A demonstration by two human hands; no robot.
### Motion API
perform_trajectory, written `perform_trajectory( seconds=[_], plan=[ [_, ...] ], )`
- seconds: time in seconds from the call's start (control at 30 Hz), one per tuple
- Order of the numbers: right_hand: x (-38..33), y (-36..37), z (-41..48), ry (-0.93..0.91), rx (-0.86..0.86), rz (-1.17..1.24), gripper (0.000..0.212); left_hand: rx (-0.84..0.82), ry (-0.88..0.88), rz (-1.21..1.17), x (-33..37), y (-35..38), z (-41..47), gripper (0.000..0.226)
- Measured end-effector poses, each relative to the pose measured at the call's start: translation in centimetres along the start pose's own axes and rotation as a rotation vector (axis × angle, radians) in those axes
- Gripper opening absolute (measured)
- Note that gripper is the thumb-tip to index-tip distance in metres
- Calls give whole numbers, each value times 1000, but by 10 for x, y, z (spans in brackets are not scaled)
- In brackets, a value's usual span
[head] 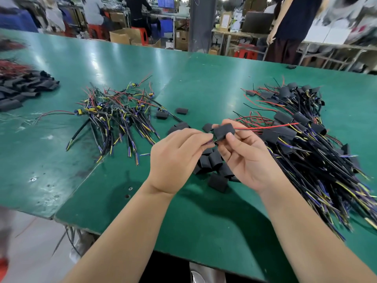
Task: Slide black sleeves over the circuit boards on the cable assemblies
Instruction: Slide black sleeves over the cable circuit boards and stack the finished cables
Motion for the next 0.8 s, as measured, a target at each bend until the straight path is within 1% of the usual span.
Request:
perform_trajectory(
  seconds=[0.07,0.17,0.27,0.33,0.47,0.57,0.63,0.73,0.8],
  plan=[
    [-1,0,0,-7,-10,27,24,8,21,2,4,0,1,9],
    [-1,2,0,-6,-27,23,21,7,73,-2,11,1,1,3],
    [1,0,1,-9,-21,-15,18,-13,108,15,13,3,-1,9],
    [2,-1,1,-10,-25,-29,21,-10,116,13,13,3,-1,11],
    [3,3,0,12,-72,-37,20,4,132,16,13,0,0,15],
    [4,7,0,38,-112,-4,20,30,150,11,16,-2,0,20],
    [7,9,-1,69,-130,40,24,49,140,6,17,-3,1,21],
    [12,10,-1,107,-109,99,15,54,131,0,18,-3,1,21],
    [18,8,0,125,-87,111,13,47,127,-6,17,-2,1,22]
  ],
)
Point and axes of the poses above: each hand's wrist, its own z-axis towards the middle knuckle, its own y-axis out of the palm, x = y × z, the point moved 10 cm from there along z, towards the middle knuckle, and after that the axes turned 12 degrees about -z, right-handed, at the moved point
